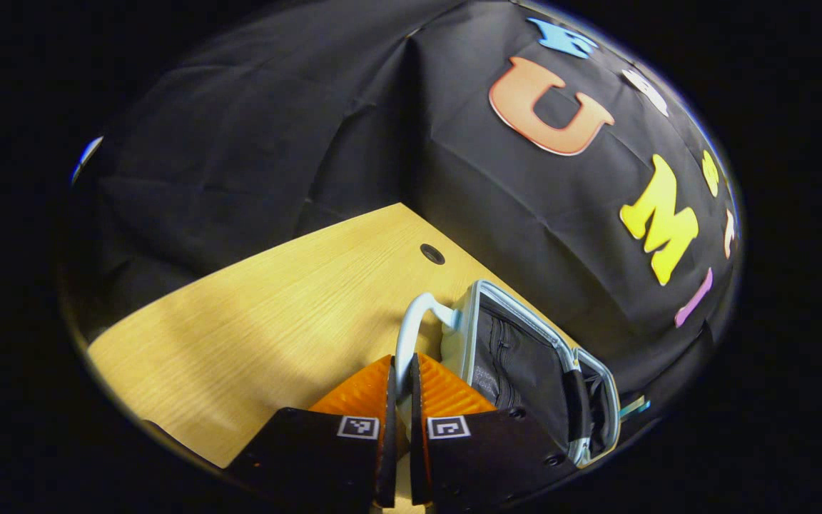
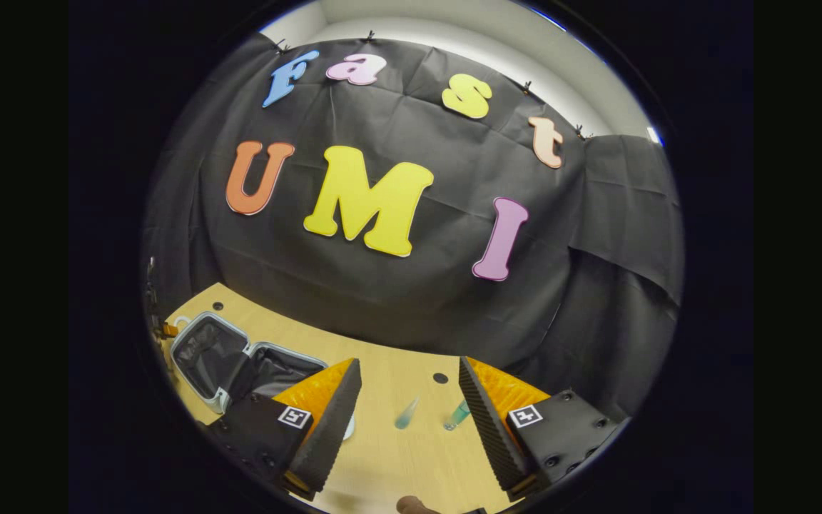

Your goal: First open the suitcase, pack the skin care products into it, and then close the suitcase.

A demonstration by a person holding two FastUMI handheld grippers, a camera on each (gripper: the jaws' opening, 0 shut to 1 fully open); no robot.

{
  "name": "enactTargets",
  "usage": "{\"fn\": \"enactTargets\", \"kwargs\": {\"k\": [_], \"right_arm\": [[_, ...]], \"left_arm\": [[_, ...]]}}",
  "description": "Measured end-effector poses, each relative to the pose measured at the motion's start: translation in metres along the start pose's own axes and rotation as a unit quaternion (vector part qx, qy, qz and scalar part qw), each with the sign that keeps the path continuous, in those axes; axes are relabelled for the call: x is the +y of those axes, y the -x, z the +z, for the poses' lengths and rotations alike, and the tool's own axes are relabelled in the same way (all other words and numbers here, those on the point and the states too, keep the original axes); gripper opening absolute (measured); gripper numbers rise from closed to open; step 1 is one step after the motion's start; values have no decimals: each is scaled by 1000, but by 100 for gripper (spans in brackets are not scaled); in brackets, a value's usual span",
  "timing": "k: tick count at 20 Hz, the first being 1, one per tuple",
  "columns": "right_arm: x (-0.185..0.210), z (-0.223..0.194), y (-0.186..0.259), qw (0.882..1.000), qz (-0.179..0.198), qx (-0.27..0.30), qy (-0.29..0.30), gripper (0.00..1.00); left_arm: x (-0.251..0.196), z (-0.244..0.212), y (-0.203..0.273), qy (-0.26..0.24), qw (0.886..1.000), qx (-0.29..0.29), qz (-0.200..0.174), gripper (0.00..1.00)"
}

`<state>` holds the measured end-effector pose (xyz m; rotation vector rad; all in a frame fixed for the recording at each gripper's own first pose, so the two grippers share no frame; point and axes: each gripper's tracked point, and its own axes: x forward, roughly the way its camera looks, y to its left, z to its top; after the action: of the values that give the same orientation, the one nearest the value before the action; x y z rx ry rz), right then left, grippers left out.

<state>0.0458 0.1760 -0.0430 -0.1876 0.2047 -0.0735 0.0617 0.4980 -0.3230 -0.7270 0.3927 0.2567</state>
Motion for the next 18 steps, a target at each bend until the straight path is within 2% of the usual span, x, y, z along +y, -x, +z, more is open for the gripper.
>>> {"fn": "enactTargets", "kwargs": {"k": [1,2,3,4,5,6,7,8,9,10,11,14,18], "right_arm": [[-1,1,0,1000,2,-2,0,82],[-3,0,1,1000,3,-3,0,82],[-5,1,2,1000,6,-5,0,82],[-7,1,2,1000,8,-9,-2,83],[-12,3,2,1000,9,-14,-2,83],[-15,2,1,1000,11,-19,-3,82],[-19,2,1,1000,15,-22,-5,82],[-23,0,-1,999,19,-24,-9,82],[-27,-3,-2,999,25,-26,-14,82],[-33,-6,-4,999,29,-26,-17,82],[-39,-10,-6,999,34,-25,-20,83],[-61,-26,-16,998,50,-18,-33,83],[-100,-47,-30,997,62,-10,-48,82]], "left_arm": [[-4,-2,1,24,1000,4,-9,13],[-11,-2,2,55,998,9,-23,5],[-17,4,6,85,996,-1,-30,13],[-20,12,7,98,995,-13,-31,60],[-20,20,13,100,994,-27,-27,53],[-21,26,20,90,995,-40,-22,65],[-30,29,27,78,996,-48,-21,69],[-44,34,34,67,996,-56,-30,79],[-62,37,45,56,996,-61,-43,83],[-80,40,56,41,996,-66,-52,100],[-99,40,67,23,996,-70,-58,96],[-150,31,93,-10,993,-81,-80,97],[-234,-5,116,-38,990,-87,-108,97]]}}
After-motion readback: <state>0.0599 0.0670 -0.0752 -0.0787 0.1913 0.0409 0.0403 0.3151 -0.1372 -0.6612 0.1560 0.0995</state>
